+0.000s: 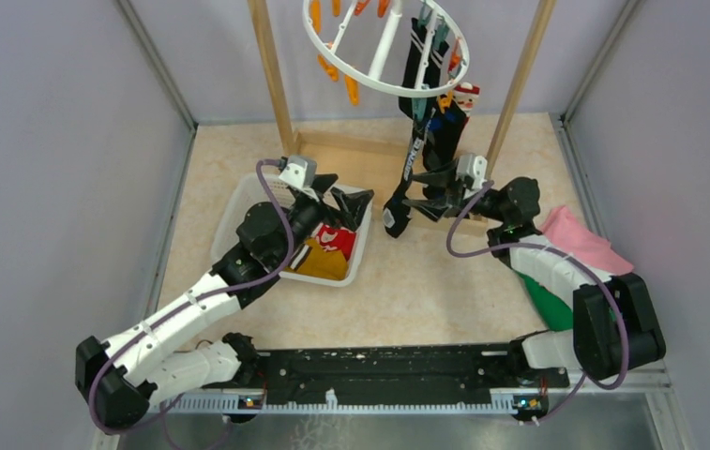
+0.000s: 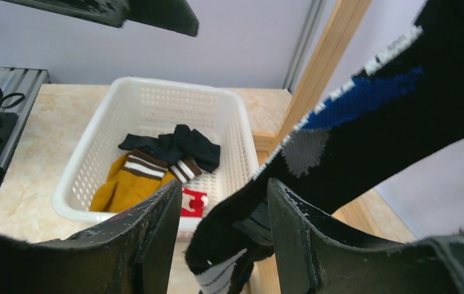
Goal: Clip the socks to the hanger
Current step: Adjust the sock on the hanger.
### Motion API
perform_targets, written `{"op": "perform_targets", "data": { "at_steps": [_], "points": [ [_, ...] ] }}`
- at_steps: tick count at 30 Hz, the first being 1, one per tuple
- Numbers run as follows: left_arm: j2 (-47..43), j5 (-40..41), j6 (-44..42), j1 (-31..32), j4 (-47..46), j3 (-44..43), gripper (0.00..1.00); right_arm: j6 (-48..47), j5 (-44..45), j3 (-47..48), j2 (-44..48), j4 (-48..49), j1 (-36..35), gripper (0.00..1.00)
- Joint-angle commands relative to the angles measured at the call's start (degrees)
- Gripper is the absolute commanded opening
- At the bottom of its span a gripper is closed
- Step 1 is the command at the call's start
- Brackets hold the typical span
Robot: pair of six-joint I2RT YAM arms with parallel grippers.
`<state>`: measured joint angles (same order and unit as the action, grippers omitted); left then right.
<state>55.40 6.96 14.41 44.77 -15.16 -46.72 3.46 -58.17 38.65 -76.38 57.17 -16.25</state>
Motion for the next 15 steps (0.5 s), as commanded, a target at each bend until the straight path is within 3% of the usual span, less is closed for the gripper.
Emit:
{"op": "perform_targets", "data": {
  "at_steps": [1,7,15],
  "points": [
    [-0.96,1.15,-1.43,-0.38,-1.37,-1.14,0.99,-3.18,2.87,-0.63,2.54,-0.95,-3.18,0.53],
    [0.9,0.13,-2.14,-0.72,-0.84,-2.81,0.99,-11.64,14.22,2.0,1.9,-14.88,-11.13,0.4],
    [2.49,-0.22,-1.93,-0.9,0.04,-4.63,0.99,-13.38,23.76,4.57,-0.26,-15.04,-17.17,0.36]
  ]
}}
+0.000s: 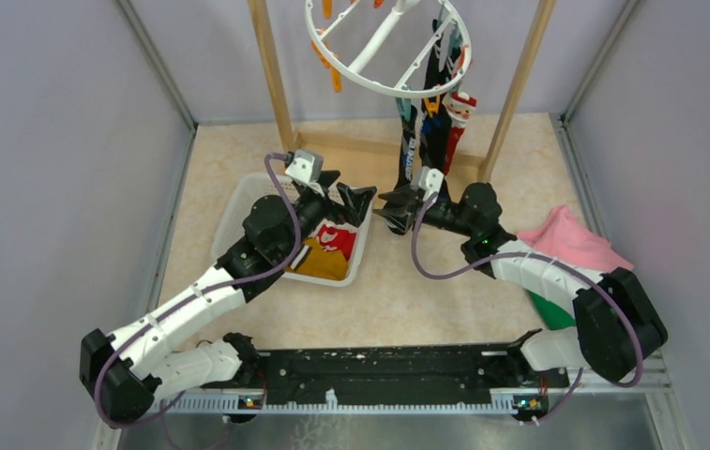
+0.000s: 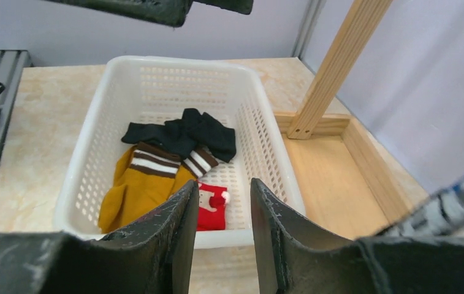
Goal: Clip the socks to the hanger
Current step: Adjust the sock on the hanger.
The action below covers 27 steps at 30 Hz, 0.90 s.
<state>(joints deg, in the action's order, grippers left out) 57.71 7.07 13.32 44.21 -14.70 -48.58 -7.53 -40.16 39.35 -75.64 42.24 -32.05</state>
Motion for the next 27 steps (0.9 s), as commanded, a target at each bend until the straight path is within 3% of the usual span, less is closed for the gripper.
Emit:
{"op": "perform_targets", "data": {
  "at_steps": [1,8,15,22,27],
  "points": [
    [0.2,-0.19,-0.7,-0.35,-0.35,-2.76,0.99,-2.26,6.43,3.93,-1.19,0.18,-1.46,0.36],
    [-0.02,0.05,-0.14,-0.35,-0.27,-2.58,0.99,-2.28,9.74,4.08,-1.98,0.85,-3.37,0.36],
    [-1.33,0.62,-0.38,-0.44,0.31,-2.5,0.99,3.51,-3.22,-3.23,4.05,13.02,-2.61,0.44],
    [-4.01,1.54,-0.34,-0.44,-0.42,-0.03,0.99,10.37,-2.42,-7.75,5.79,11.1,5.19,0.48],
    [-6.14,1.66,-0.47,-0.44,-0.33,1.06,0.99,16.72,-11.01,-12.39,5.66,27.22,12.18,0.45]
  ]
}}
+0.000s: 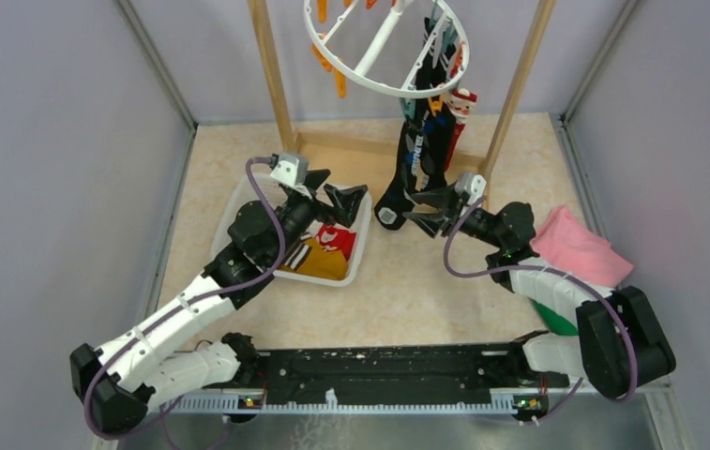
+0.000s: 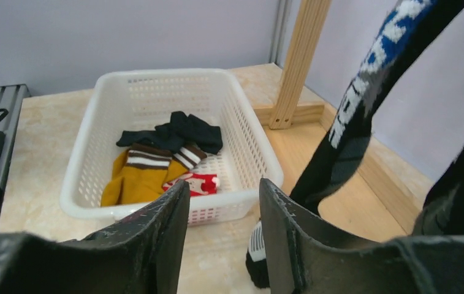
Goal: Clip the socks to the hanger
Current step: Adjust the sock on the hanger.
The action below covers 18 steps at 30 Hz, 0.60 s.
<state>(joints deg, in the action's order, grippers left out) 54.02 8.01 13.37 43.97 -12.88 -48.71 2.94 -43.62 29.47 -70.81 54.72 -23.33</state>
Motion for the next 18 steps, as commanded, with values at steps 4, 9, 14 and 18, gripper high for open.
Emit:
{"op": "perform_targets", "data": {
  "at_steps": [4,9,14,18],
  "points": [
    [-4.84,1.47,-1.16,-0.2,-2.33,2.94,0.99,4.08,-14.58,-0.38,0.63,13.8,3.36,0.32],
    [-7.22,2.57,-3.05,-0.2,-0.05,4.96,0.99,-9.35,-11.12,3.98,-0.69,2.12,-1.6,0.2],
    [-10.13,4.08,-5.66,-0.2,1.54,7.06,0.99,-17.42,3.08,10.04,-4.86,-8.64,-6.61,0.19],
    [-12.98,5.32,-7.07,-0.15,1.06,9.0,0.99,-18.42,16.51,14.43,-9.19,-12.07,-7.65,0.22]
  ]
}}
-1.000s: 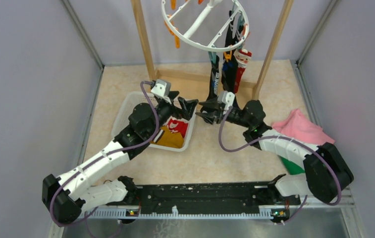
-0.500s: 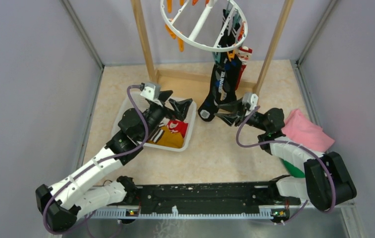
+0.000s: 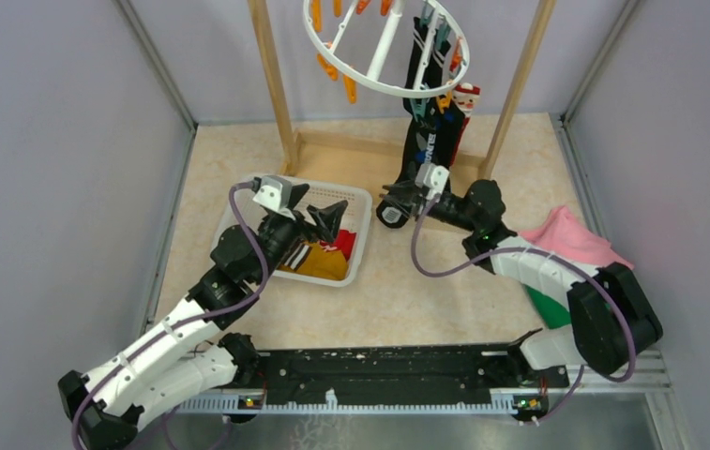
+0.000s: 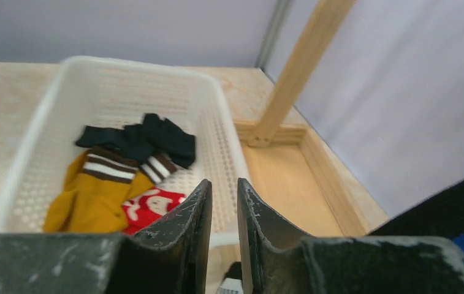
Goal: Clip the socks to the hanger
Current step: Adjust the sock on the hanger.
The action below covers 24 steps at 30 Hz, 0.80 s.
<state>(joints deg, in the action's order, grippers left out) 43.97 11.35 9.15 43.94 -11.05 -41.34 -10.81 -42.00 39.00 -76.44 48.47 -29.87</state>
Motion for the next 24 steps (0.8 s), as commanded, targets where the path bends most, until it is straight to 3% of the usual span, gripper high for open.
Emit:
{"op": "perform_targets", "data": {
  "at_steps": [1,6,13,19,24],
  "points": [
    [-3.34,2.02,-3.42,-0.17,-0.89,1.96,0.99,-4.66,18.39,5.86,-4.52,-6.77,-1.1,0.23],
    [-4.02,2.38,-6.61,-0.17,0.7,2.15,0.99,-5.25,33.5,7.63,-4.12,-9.41,-0.26,0.29],
    [-4.17,2.79,-10.12,-0.26,0.07,2.39,0.99,-2.07,36.48,10.29,-0.11,-19.24,6.15,0.28],
    [-3.14,1.61,-7.68,-0.34,1.22,1.2,0.99,0.96,32.77,14.02,0.24,-25.88,14.03,0.29],
    [-0.35,-0.65,-1.09,-0.44,8.84,-4.56,0.99,-1.84,18.98,17.68,5.43,-38.84,18.23,0.39]
  ]
}}
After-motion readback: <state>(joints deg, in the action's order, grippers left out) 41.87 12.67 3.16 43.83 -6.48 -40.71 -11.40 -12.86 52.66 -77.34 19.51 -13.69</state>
